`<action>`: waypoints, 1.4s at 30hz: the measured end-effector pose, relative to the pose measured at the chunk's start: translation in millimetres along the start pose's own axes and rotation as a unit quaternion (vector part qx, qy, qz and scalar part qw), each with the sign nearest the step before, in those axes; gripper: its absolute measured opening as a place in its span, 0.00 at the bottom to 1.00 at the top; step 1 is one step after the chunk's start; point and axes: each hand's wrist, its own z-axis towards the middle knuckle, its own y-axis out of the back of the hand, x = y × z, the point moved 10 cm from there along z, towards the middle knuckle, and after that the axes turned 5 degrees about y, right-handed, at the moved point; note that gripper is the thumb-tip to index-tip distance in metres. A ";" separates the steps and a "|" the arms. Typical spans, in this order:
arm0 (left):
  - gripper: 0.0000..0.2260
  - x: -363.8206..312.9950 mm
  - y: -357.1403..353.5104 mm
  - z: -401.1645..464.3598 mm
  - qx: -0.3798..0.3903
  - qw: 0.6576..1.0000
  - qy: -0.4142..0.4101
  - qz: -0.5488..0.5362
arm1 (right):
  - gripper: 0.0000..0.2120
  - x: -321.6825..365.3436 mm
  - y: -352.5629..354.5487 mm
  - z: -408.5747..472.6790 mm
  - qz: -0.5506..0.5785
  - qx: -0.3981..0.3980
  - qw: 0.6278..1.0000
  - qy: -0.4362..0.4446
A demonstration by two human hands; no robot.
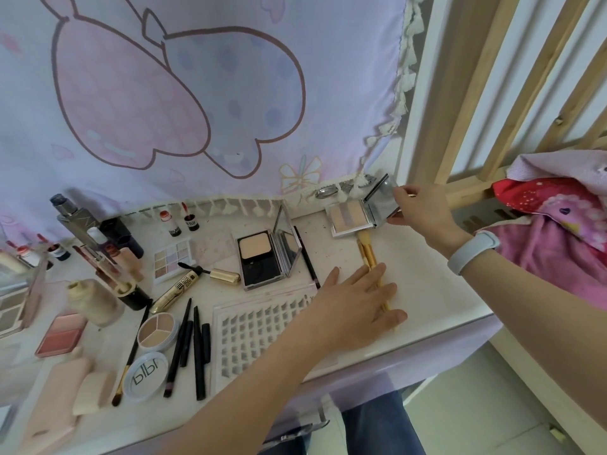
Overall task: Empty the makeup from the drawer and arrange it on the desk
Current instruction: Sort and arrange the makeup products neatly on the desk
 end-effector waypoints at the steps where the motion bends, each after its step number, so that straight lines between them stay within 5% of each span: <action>1: 0.25 -0.3 -0.1 -1.5 0.004 1.000 0.000 -0.001 | 0.11 3.4 -3.0 -1.2 -0.017 0.008 1.000 0.010; 6: 0.24 5.5 7.6 -7.1 -0.029 0.999 0.019 -0.036 | 0.12 10.0 -24.1 -5.8 -0.025 0.052 0.998 0.017; 15: 0.24 55.3 11.8 -22.1 -0.092 0.975 0.202 -0.009 | 0.19 1.4 -27.1 -12.8 0.003 0.095 0.995 0.011; 20: 0.22 48.2 13.6 -14.2 -0.099 0.978 0.178 -0.039 | 0.20 12.8 -3.4 -22.4 -0.104 -0.006 0.990 0.090; 23: 0.17 35.9 24.6 -13.0 -0.136 0.980 0.126 -0.067 | 0.13 35.6 13.7 -43.3 -0.136 -0.081 0.966 0.204; 26: 0.17 28.7 39.9 -21.1 -0.190 0.974 0.084 -0.096 | 0.10 45.6 0.3 -62.7 -0.178 -0.023 0.946 0.268; 33: 0.11 54.4 55.3 -67.1 -0.331 0.931 0.116 -0.099 | 0.10 33.7 -68.1 -93.7 -0.315 0.160 0.886 0.301; 38: 0.10 75.4 43.3 -87.4 -0.330 0.922 0.149 -0.138 | 0.16 32.3 -100.3 -107.5 -0.474 0.159 0.812 0.301; 42: 0.15 79.5 42.7 -97.9 -0.360 0.908 0.155 -0.146 | 0.08 39.7 -103.5 -106.9 -0.511 0.139 0.803 0.273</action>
